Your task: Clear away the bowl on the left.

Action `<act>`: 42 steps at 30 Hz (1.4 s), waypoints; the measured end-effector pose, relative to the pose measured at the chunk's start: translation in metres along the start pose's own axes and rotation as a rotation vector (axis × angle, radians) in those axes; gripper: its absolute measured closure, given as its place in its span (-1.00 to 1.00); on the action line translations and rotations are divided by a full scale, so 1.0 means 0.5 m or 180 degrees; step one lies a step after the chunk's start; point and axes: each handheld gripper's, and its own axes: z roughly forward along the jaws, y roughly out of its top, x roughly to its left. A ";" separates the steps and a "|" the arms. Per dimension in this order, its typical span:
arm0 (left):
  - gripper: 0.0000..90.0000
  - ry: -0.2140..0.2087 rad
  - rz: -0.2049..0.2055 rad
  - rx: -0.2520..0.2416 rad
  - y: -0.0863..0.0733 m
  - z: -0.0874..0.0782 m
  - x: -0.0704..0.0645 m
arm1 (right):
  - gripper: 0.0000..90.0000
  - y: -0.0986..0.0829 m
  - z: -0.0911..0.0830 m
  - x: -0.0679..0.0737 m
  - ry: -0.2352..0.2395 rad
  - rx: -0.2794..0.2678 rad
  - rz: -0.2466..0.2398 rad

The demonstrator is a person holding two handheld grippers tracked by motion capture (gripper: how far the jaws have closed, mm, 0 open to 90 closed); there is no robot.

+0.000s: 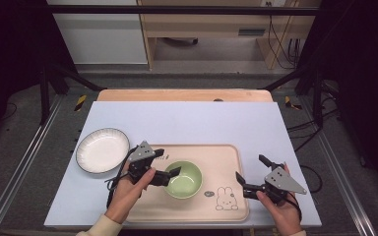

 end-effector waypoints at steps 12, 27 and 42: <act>-0.83 0.0012 0.0175 -0.0164 -0.013 -0.035 -0.004 | -0.89 0.000 -0.001 0.000 -0.0002 -0.0001 0.0000; -0.87 0.0149 0.0290 -0.0410 -0.041 -0.100 0.009 | -0.93 0.001 -0.001 0.001 -0.0009 -0.0026 0.0018; -0.89 0.0304 0.0244 -0.0541 -0.059 -0.146 0.038 | -0.93 0.001 -0.001 0.002 -0.0011 -0.0024 0.0012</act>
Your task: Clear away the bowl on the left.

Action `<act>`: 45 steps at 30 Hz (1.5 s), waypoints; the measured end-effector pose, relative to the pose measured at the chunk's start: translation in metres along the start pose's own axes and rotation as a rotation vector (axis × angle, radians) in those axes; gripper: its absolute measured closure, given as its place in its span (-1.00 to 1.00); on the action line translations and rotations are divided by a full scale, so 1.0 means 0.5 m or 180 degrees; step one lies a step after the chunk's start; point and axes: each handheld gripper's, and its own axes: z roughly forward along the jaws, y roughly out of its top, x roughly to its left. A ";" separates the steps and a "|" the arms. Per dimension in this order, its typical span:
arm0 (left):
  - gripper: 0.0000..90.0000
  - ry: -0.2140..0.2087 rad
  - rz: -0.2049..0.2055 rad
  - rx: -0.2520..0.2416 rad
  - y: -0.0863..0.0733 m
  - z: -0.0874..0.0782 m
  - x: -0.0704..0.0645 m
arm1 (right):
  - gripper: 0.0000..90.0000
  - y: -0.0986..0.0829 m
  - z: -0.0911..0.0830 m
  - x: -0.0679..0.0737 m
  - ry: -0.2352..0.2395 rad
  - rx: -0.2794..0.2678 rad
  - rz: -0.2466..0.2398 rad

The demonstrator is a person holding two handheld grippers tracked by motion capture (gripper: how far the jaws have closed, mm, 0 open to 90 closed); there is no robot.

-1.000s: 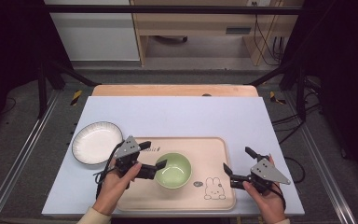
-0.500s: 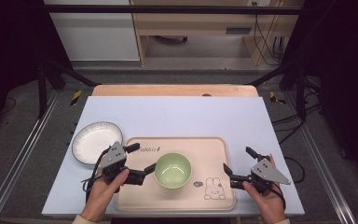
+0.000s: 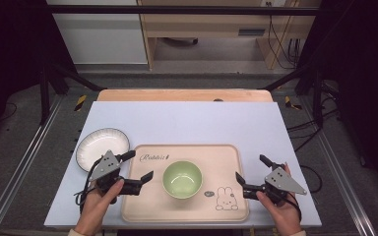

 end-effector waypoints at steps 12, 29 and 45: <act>-0.89 0.0184 -0.0101 -0.0122 -0.008 -0.046 0.038 | -0.94 0.000 -0.001 0.001 -0.0008 0.0005 0.0004; -0.89 0.0484 -0.0166 -0.0187 -0.035 -0.101 0.083 | -0.94 0.000 0.001 0.002 -0.0003 0.0012 0.0008; -0.89 0.0563 -0.0273 -0.0080 -0.095 -0.118 0.108 | -0.94 0.001 0.001 0.000 0.0007 0.0011 0.0023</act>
